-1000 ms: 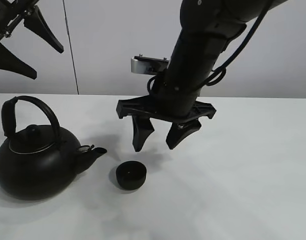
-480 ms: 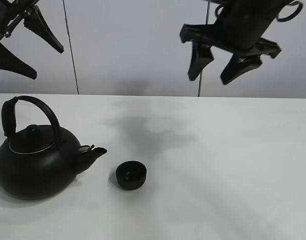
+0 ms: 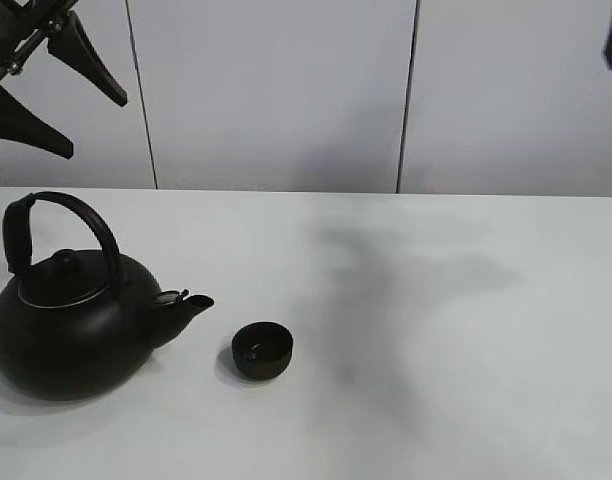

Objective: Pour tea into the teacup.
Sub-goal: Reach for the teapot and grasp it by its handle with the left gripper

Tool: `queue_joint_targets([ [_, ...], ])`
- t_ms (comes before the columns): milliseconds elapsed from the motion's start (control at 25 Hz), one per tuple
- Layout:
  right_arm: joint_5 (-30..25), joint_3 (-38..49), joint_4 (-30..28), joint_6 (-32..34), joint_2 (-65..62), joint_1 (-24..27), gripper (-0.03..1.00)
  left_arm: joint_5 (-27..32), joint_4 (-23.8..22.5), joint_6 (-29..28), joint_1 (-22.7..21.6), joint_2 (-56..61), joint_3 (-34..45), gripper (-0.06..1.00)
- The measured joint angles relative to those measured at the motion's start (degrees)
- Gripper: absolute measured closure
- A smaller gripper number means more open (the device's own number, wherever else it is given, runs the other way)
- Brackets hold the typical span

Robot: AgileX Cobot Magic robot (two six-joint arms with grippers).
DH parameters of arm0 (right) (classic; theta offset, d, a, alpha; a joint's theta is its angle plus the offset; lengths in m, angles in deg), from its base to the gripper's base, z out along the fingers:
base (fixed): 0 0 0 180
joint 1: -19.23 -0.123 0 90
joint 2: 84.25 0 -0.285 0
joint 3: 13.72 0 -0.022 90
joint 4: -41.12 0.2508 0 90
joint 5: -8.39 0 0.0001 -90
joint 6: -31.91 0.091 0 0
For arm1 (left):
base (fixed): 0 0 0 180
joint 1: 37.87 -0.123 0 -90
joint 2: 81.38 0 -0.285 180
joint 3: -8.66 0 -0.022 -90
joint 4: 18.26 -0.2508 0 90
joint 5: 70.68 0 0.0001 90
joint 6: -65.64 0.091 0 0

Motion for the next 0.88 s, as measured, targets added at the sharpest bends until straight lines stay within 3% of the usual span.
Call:
queue_joint_targets([
  [320,-3.0,0.4,-5.8,-0.1,-10.4,15.0,0.50,0.0,0.0,0.0,0.0,0.0,0.0,0.47],
  [440,-3.5,0.4,-6.2,-0.1,-15.9,17.8,0.50,0.0,0.0,0.0,0.0,0.0,0.0,0.47],
  [640,-3.9,0.4,-5.8,-0.1,-27.5,16.6,0.50,0.0,0.0,0.0,0.0,0.0,0.0,0.47],
  [880,-6.7,0.4,-5.0,-0.4,-42.0,10.7,0.50,0.0,0.0,0.0,0.0,0.0,0.0,0.47],
])
